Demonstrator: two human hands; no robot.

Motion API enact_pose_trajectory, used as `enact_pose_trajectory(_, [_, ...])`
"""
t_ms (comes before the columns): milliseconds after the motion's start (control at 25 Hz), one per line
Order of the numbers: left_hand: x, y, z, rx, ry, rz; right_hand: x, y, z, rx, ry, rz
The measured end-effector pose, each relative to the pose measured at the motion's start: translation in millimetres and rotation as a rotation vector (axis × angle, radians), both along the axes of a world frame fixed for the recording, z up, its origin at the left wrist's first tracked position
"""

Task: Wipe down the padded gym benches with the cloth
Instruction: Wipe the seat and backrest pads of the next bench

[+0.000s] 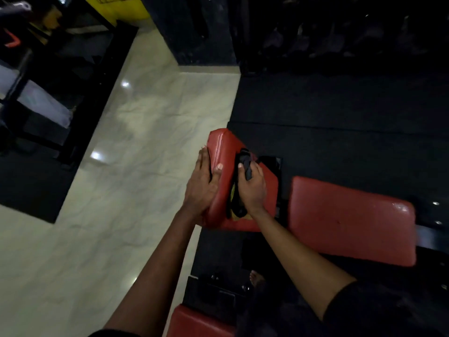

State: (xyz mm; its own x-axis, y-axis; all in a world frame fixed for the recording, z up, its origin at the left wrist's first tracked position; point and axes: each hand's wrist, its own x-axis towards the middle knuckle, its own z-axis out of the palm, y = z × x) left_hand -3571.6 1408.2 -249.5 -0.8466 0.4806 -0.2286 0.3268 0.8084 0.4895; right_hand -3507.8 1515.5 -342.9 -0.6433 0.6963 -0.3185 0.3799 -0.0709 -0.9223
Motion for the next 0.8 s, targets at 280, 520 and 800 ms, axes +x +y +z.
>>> enact_pose_trajectory(280, [-3,-5,-9,0.085,0.048,-0.088,-7,-1,28,0.236,0.193,0.066])
enact_pose_trajectory(520, [-2,-5,-7,0.055,0.074,-0.127,7,5,-28,-0.046,-0.066,0.018])
enact_pose_trajectory(800, [-3,-5,-11,0.056,0.094,-0.104,1,-3,-5,0.163,0.022,-0.013])
